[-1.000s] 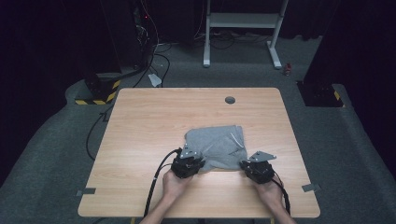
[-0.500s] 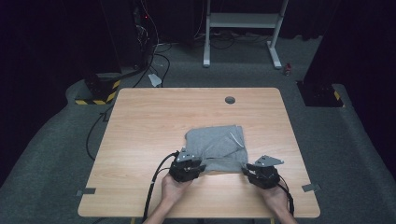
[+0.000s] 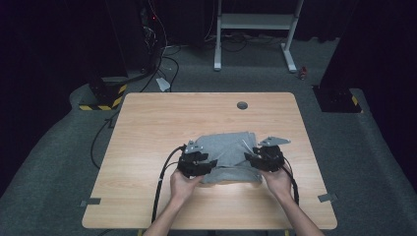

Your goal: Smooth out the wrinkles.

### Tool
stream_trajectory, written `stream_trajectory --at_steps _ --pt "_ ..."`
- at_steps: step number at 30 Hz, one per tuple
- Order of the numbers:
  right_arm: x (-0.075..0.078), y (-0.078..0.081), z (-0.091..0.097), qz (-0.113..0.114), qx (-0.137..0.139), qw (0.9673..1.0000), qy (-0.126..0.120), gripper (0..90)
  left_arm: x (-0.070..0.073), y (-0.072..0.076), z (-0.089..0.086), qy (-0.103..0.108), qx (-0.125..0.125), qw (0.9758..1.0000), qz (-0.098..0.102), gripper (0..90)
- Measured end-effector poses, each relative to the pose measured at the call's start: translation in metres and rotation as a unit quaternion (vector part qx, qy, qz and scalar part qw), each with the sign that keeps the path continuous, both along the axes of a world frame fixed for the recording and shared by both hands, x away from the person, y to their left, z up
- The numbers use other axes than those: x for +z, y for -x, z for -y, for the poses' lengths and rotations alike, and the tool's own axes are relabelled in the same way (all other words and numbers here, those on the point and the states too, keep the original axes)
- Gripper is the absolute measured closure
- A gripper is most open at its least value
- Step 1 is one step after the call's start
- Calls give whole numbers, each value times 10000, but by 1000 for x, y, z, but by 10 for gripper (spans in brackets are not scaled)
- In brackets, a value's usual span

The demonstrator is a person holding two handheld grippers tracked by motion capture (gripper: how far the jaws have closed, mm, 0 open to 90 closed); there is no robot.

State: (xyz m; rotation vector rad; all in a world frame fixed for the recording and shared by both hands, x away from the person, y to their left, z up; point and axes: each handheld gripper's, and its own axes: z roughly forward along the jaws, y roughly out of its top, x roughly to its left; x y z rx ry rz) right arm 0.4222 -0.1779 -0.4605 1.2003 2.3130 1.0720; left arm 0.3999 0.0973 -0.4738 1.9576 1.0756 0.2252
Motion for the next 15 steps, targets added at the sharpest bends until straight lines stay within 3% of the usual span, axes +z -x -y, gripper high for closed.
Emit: stream_trajectory --at_steps 4,9,12,15 --pt "2 -23 -14 -94 -200 9997 62 515 -10 -12 1 78 -15 9994 -343 587" --pt "-4 -42 -19 -330 -393 9987 64 531 -16 -12 2 49 -217 9989 -405 714" --pt "-8 -44 -20 -481 -301 9983 110 668 -17 -9 3 50 -309 9988 -389 792" --pt "-9 -40 -18 -443 -162 9989 57 825 -17 -6 4 76 -380 9987 -334 851"
